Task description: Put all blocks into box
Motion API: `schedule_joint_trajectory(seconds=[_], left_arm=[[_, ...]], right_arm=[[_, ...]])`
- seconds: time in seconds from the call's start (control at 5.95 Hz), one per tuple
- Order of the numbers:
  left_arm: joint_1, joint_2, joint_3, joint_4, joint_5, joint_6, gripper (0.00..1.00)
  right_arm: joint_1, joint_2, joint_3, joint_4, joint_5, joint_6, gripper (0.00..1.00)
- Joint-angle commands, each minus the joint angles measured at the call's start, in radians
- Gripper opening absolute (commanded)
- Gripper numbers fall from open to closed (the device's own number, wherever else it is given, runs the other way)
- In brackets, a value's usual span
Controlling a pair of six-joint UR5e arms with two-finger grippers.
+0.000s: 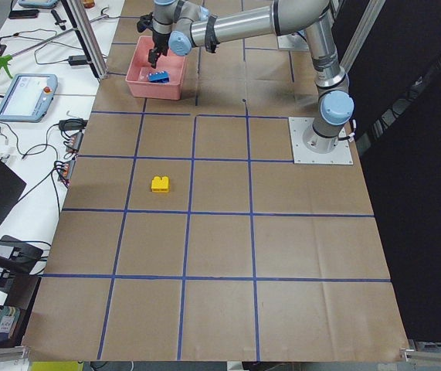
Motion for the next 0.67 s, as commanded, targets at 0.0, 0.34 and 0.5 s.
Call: schedule_joint_trajectory(seconds=[0.0, 0.34, 0.5], left_arm=[[0.212, 0.116, -0.185, 0.009, 0.007, 0.117, 0.99], [0.461, 0.104, -0.208, -0.014, 0.008, 0.134, 0.99], [0.546, 0.086, -0.207, -0.029, 0.008, 0.134, 0.99]], right_arm=[[0.138, 0.087, -0.087, -0.044, 0.001, 0.146, 0.45], [0.268, 0.263, -0.259, -0.057, 0.003, 0.263, 0.46], [0.291, 0.326, -0.301, -0.099, 0.003, 0.269, 0.46]])
